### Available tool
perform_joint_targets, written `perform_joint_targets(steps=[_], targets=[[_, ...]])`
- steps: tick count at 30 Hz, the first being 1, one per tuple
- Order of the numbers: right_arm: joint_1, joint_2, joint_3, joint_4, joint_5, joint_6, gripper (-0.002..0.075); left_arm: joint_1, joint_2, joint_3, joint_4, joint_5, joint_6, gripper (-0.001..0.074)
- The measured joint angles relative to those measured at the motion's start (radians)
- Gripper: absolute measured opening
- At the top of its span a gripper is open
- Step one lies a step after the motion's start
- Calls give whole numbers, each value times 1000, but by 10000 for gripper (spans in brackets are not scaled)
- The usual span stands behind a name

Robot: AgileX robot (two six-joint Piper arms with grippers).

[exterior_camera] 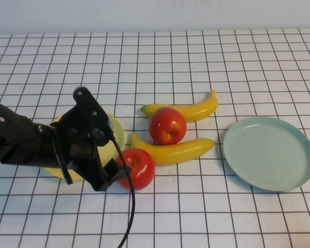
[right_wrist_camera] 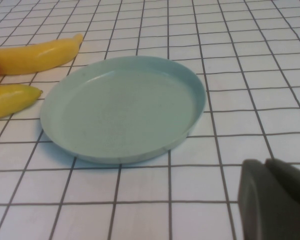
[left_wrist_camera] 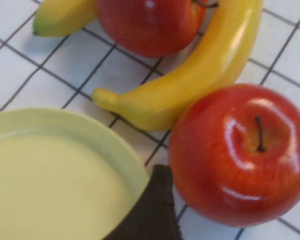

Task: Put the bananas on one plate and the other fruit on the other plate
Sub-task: Put one type of fruit in the left plate

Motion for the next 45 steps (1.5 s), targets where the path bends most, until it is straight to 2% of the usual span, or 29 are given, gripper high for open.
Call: perform_joint_targets(steps=[4,11,16,29,45], targets=[[0,0,0,0,0,0,-17,-15,0,0,-67,20,35,668],[0,0,0,0,0,0,-17,-99,18,0,-106,-68,111,668],[0,0,0,0,0,0,-17,-119,72,0,-122,-88,117,668],[0,0,0,0,0,0,-17,-120,91,-2,-149,-119,120,662],[0,0,0,0,0,0,-17,-120,142,-16,-81,-137,131,663]])
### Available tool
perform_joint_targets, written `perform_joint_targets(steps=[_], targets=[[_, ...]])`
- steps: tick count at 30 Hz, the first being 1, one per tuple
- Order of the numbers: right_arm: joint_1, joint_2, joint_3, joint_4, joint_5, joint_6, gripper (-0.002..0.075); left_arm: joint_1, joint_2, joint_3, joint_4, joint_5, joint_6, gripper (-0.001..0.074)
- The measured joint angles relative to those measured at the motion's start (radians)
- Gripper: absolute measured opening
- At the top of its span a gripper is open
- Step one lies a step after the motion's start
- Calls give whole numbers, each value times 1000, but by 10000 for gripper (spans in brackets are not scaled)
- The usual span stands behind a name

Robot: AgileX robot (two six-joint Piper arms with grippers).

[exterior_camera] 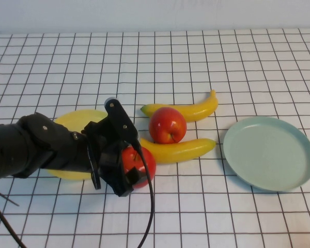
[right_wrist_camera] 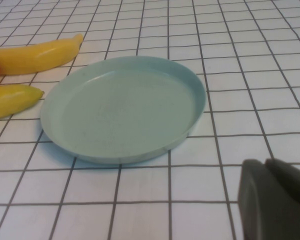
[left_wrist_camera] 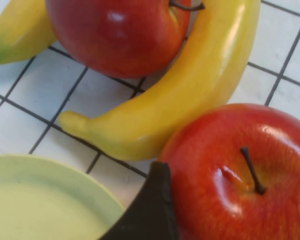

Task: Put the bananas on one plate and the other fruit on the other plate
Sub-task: Put one type of fruit in the left plate

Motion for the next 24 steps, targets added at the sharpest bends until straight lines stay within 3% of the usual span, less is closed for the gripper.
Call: perform_joint_targets(steps=[7,12,24], targets=[[0,0,0,0,0,0,-17,0,14,-10,-14,0,0,658],[0,0,0,0,0,0,-17,0,16,-12,-14,0,-6,587],[0,0,0,0,0,0,-17,0,-20,-31,13,27,-51,587]])
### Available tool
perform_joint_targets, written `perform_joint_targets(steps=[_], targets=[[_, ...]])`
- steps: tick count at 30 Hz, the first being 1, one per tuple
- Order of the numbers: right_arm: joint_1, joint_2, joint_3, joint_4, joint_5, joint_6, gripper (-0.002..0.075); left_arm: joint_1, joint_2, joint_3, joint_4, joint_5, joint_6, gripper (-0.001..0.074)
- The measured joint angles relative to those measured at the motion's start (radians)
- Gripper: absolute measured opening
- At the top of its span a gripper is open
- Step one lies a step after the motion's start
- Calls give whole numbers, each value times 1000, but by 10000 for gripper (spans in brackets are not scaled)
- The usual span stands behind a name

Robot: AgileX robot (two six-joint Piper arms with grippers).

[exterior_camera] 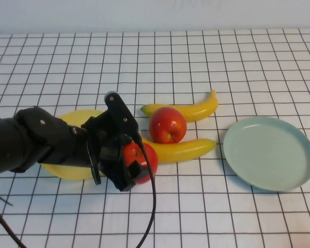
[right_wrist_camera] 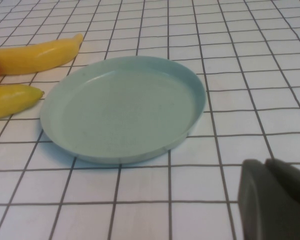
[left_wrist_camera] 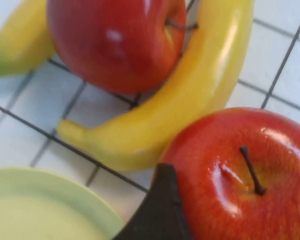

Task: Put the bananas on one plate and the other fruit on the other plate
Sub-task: Put one type of fruit in the left plate

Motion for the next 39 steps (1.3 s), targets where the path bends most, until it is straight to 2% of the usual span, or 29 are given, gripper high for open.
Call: perform_joint_targets(steps=[10,15,18,25,28,39], targets=[[0,0,0,0,0,0,-17,0,-200,-16,7,-43,-15,587],[0,0,0,0,0,0,-17,2,-261,-16,9,-160,-103,587],[0,0,0,0,0,0,-17,36,-263,-16,9,-182,-187,587],[0,0,0,0,0,0,-17,200,-200,-16,104,-139,-358,587],[0,0,0,0,0,0,-17,245,-160,-16,154,-132,-396,587],[0,0,0,0,0,0,-17,269,19,-16,181,-152,-407,587]])
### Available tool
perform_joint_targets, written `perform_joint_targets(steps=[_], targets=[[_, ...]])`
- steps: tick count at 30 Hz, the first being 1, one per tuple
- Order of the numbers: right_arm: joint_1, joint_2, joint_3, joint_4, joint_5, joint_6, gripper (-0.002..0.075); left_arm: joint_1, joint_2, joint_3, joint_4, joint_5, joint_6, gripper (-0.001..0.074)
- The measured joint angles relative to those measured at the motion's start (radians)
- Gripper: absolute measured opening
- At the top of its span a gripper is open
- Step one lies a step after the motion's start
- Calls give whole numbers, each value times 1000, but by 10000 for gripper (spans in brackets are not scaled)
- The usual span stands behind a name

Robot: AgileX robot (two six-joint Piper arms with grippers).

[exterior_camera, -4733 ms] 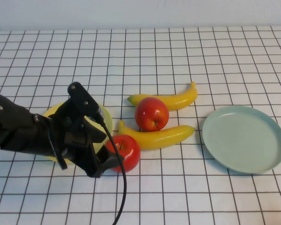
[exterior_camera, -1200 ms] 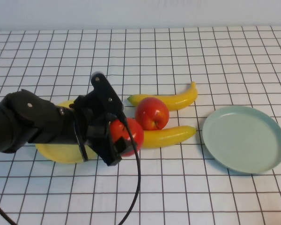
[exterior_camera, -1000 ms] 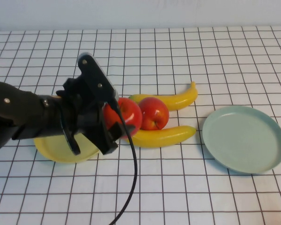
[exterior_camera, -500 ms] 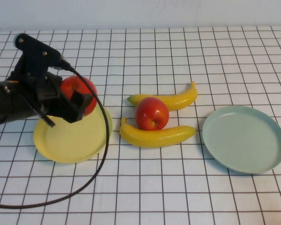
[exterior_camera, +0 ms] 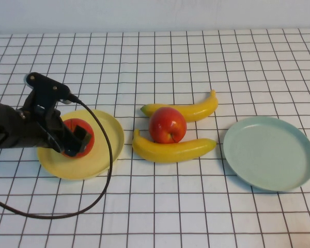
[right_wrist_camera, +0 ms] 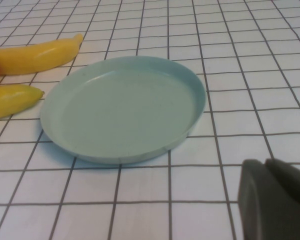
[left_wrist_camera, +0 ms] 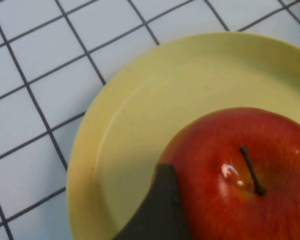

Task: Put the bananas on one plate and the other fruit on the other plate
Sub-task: Put one type of fruit in the left plate

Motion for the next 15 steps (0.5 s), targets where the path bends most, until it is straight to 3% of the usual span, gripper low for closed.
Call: perform_joint_targets(steps=[6,11,15], targets=[[0,0,0,0,0,0,-17,0,12,0,19,-34,0,587],[0,0,0,0,0,0,-17,0,12,-2,32,-36,0,663],[0,0,0,0,0,0,-17,0,7,-1,42,-38,2,667]])
